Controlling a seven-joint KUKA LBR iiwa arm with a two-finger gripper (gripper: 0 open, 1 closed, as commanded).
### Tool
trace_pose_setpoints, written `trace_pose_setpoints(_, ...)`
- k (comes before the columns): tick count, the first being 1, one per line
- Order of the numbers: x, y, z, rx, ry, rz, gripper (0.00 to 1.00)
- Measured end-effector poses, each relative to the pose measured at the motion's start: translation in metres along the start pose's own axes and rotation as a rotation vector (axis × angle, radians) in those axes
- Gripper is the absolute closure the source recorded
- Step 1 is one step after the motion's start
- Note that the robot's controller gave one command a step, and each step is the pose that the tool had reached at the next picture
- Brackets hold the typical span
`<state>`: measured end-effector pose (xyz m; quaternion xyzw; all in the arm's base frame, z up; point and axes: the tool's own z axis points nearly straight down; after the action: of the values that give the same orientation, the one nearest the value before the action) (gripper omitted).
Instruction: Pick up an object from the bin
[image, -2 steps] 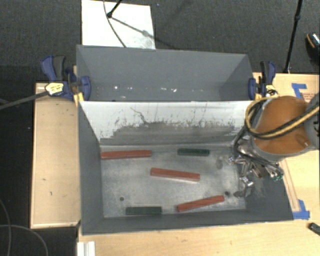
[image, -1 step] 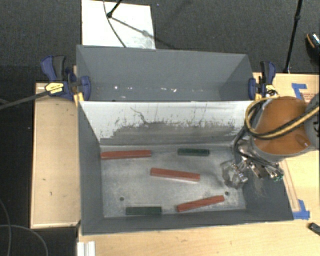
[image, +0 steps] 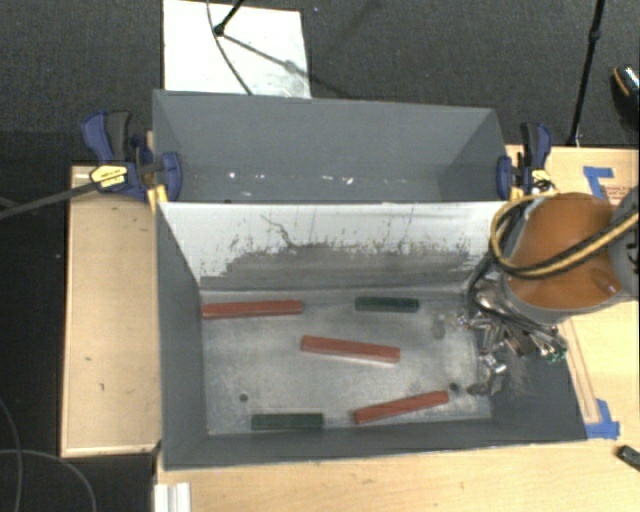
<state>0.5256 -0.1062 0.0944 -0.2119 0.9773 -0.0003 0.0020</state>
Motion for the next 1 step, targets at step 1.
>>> trace_pose_setpoints(1,0.0115,0.0522,0.0246,-0.003,-0.001,-0.069,0.00)
